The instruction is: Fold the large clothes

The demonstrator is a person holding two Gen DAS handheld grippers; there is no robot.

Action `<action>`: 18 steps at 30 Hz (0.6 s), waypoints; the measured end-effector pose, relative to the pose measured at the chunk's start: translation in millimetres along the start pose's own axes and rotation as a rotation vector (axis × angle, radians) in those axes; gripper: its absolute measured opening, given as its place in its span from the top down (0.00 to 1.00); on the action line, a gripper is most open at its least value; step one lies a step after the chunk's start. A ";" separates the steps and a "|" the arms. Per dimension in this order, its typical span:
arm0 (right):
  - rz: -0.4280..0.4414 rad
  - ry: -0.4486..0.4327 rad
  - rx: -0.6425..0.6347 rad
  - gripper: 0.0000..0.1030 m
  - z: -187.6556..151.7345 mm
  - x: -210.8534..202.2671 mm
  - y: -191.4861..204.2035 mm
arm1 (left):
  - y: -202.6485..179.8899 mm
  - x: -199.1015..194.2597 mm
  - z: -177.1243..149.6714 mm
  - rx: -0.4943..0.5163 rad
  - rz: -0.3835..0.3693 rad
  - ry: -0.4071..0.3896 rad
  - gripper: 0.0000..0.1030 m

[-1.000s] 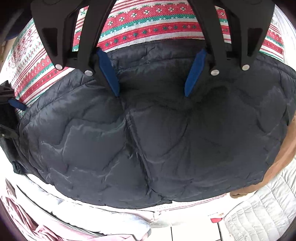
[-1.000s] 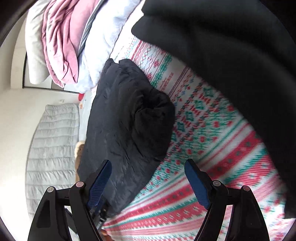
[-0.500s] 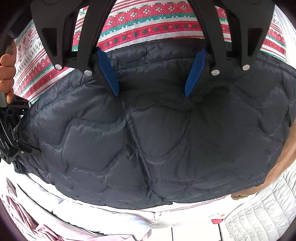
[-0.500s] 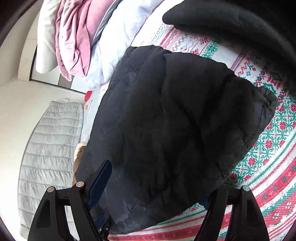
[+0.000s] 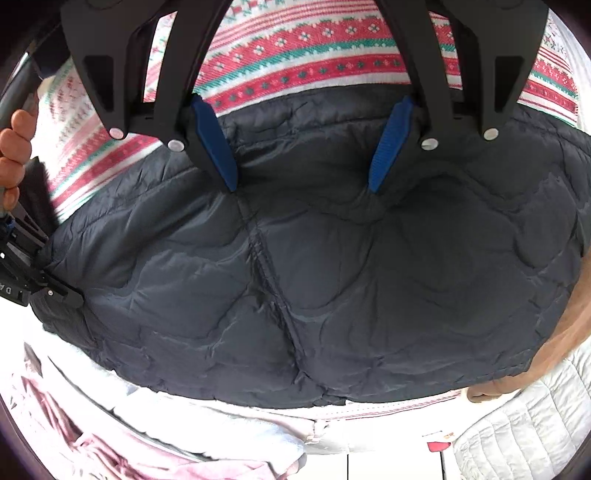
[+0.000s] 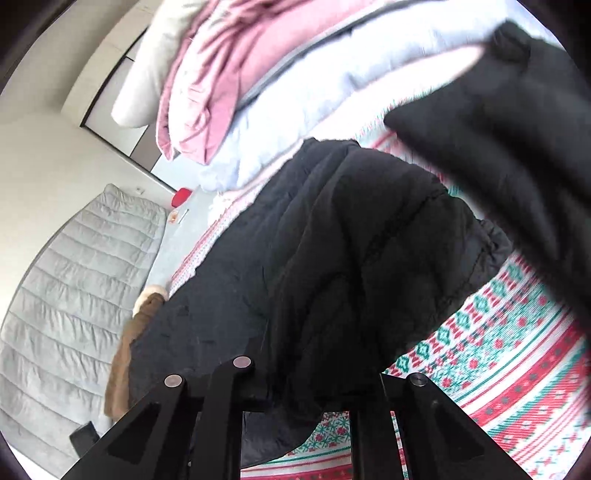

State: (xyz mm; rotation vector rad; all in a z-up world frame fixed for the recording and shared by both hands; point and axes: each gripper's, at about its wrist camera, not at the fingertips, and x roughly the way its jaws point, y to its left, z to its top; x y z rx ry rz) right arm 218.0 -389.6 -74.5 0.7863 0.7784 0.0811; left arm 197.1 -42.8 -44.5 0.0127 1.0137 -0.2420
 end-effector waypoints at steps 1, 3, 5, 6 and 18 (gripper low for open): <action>-0.008 -0.019 -0.014 0.87 1.7 -6.7 2.2 | 1.9 -2.8 0.0 -0.006 -0.012 -0.003 0.28; -0.039 -0.075 -0.052 0.87 6.9 -23.2 6.7 | 5.8 -8.0 -0.1 -0.012 -0.024 -0.012 0.28; -0.081 -0.143 -0.080 0.87 11.6 -44.8 7.1 | 7.1 -10.7 -0.8 -0.011 -0.039 -0.013 0.28; -0.093 -0.167 -0.084 0.87 14.1 -53.7 5.6 | 6.3 -10.7 -0.6 -0.008 -0.045 -0.011 0.28; -0.110 -0.243 -0.148 0.87 16.6 -98.5 -5.4 | -12.0 -17.3 3.0 0.028 -0.084 -0.029 0.28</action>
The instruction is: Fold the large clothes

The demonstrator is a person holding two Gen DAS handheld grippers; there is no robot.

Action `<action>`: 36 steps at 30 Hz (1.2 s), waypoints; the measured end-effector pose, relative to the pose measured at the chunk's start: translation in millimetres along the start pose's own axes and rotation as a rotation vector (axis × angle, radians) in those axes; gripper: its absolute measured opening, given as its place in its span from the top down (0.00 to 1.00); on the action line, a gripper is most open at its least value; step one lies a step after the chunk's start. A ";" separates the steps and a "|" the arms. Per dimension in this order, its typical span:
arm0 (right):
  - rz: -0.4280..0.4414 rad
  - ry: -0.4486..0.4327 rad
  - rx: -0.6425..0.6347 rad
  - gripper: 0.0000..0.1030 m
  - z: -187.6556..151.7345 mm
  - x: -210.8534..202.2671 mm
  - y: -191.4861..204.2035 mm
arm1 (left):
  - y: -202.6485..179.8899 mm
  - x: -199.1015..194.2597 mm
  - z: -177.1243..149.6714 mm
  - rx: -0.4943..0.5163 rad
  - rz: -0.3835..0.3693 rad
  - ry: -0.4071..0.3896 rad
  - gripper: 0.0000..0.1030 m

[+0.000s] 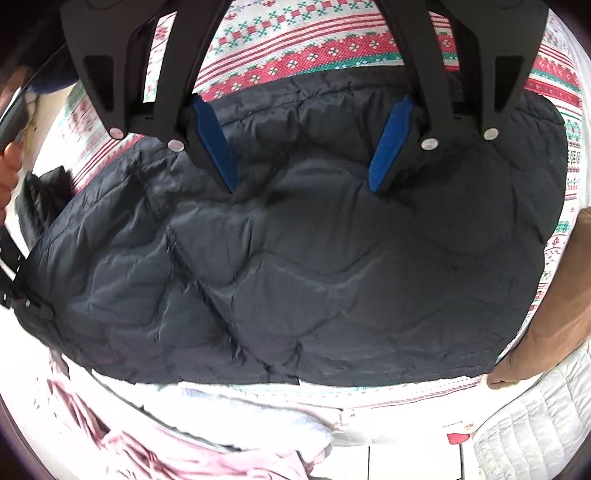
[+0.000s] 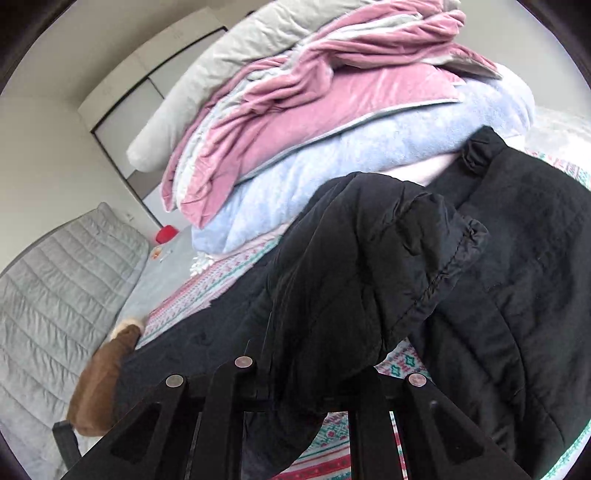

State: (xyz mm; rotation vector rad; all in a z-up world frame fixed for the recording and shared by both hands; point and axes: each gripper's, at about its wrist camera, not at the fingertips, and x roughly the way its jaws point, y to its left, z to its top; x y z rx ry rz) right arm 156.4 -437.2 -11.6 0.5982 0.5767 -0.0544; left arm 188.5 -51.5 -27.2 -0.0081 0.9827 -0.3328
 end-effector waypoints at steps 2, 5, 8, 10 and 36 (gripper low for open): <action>0.007 -0.019 -0.032 0.87 0.8 -1.8 10.2 | 1.8 -1.7 3.0 -0.008 0.005 -0.012 0.28; 0.015 -0.039 -0.066 0.87 -0.5 -4.5 21.0 | -1.7 4.6 8.4 0.008 0.041 -0.001 0.28; 0.022 -0.042 -0.067 0.87 -0.6 -4.4 25.2 | -5.2 5.6 22.4 0.013 0.066 -0.009 0.28; 0.031 -0.037 -0.046 0.87 0.2 -3.6 22.5 | -8.6 5.7 38.4 0.028 0.109 -0.026 0.28; 0.173 -0.071 -0.026 0.87 9.8 5.7 45.6 | -51.8 112.5 151.8 0.176 0.270 0.157 0.29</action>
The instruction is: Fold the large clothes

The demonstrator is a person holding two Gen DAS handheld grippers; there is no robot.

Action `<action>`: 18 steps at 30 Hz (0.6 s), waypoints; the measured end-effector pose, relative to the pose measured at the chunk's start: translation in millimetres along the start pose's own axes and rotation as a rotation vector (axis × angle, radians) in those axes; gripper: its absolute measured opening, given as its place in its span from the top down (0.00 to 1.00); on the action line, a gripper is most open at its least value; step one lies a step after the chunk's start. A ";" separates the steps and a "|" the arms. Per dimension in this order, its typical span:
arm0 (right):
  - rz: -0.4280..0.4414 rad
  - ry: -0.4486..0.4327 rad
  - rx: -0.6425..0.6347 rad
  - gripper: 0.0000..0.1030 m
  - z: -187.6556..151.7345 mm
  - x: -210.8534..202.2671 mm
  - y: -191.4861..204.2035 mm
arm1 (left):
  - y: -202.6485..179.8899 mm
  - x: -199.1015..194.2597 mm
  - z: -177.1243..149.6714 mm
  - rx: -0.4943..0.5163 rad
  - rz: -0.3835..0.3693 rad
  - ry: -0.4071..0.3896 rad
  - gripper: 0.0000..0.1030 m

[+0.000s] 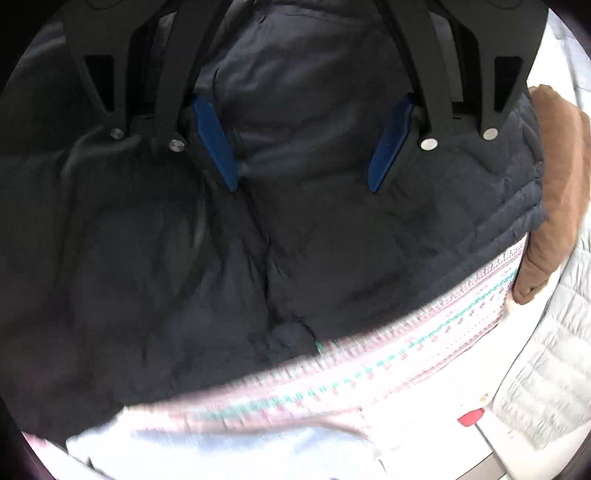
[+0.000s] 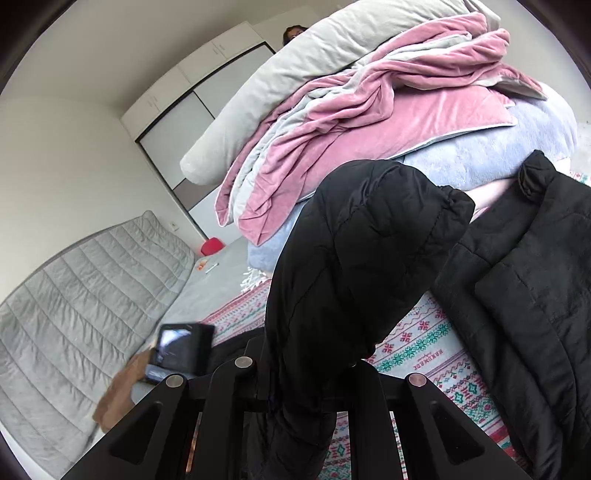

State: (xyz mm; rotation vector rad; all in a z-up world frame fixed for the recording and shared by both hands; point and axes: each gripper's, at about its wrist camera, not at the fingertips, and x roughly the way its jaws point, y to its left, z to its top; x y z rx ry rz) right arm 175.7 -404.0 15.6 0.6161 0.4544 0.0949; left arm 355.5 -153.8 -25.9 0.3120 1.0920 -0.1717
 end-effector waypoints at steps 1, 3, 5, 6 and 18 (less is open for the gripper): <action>0.005 -0.001 0.006 0.87 0.0 -0.2 -1.1 | 4.2 -2.8 4.2 -0.009 0.013 -0.019 0.28; 0.016 -0.004 0.019 0.87 1.2 0.7 -2.4 | 7.6 3.0 9.7 -0.028 0.019 -0.015 0.28; 0.028 -0.009 0.017 0.87 2.0 0.7 -0.9 | 2.1 24.2 7.0 -0.026 -0.038 0.068 0.28; 0.035 -0.011 0.012 0.87 2.4 0.9 0.4 | -3.1 28.8 3.4 -0.013 -0.021 0.055 0.27; 0.050 -0.014 -0.017 0.87 1.0 3.6 8.2 | -3.7 18.6 19.9 -0.056 -0.044 0.005 0.26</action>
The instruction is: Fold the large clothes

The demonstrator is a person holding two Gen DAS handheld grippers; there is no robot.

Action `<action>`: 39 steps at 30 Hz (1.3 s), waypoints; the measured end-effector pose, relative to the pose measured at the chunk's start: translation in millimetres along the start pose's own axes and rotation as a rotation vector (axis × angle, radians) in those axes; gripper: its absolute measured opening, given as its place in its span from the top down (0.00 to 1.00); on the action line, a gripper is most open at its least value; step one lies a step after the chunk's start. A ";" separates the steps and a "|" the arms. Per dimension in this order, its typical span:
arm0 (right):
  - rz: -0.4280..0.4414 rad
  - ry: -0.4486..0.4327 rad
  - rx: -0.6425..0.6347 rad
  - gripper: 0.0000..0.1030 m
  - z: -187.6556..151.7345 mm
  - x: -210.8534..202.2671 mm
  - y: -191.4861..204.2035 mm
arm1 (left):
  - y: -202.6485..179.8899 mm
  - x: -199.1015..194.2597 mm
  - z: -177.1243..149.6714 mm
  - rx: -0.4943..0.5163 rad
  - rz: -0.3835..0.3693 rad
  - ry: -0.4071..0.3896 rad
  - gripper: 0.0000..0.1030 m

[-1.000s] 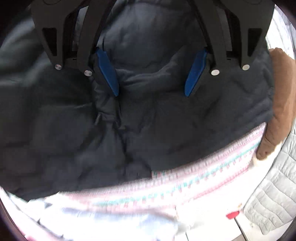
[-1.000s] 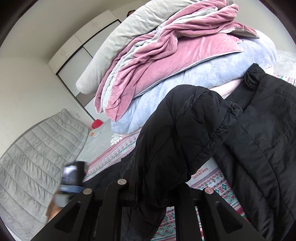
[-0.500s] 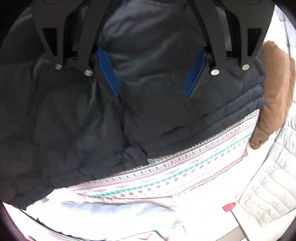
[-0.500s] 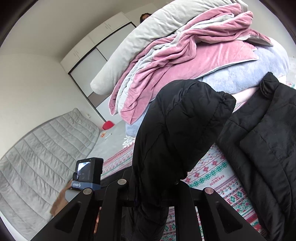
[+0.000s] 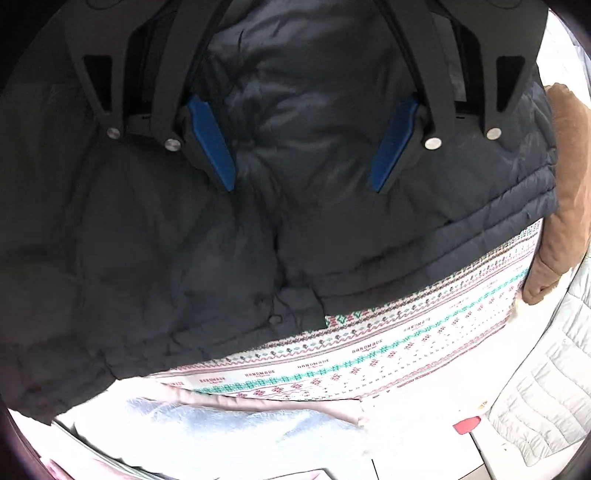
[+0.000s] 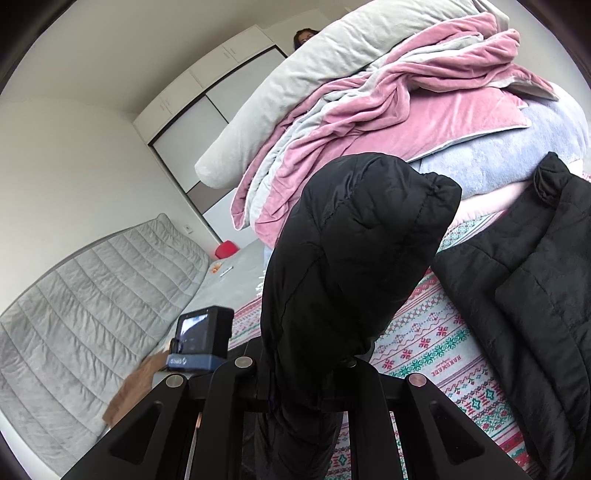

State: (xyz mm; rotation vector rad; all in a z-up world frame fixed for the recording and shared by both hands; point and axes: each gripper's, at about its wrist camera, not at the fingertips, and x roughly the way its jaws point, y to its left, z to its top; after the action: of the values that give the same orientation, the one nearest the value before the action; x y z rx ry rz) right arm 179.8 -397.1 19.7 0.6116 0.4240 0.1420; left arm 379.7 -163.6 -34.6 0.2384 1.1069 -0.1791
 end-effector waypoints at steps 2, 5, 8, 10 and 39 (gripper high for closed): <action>-0.001 0.001 -0.005 0.87 -0.1 0.5 0.6 | -0.6 13.5 3.6 -0.011 0.020 0.023 0.26; -0.002 0.017 -0.022 0.87 -1.8 4.0 2.7 | -6.2 28.3 -2.5 -0.039 0.039 0.024 0.21; -0.003 0.030 -0.026 0.87 -3.2 9.2 4.0 | -16.2 25.7 -6.3 -0.014 0.075 0.016 0.21; -0.001 0.027 -0.038 0.87 -3.3 8.7 6.1 | -14.6 21.4 -4.3 -0.009 0.062 0.027 0.21; -0.093 0.015 -0.154 0.87 -11.6 2.0 23.6 | 101.6 -145.8 -183.2 -0.116 -0.203 -0.244 0.21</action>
State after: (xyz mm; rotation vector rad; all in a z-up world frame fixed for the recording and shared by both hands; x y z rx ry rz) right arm 176.5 -371.3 24.2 0.4383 0.4513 0.0894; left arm 184.7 -11.5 28.6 -0.0010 0.8944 -0.3149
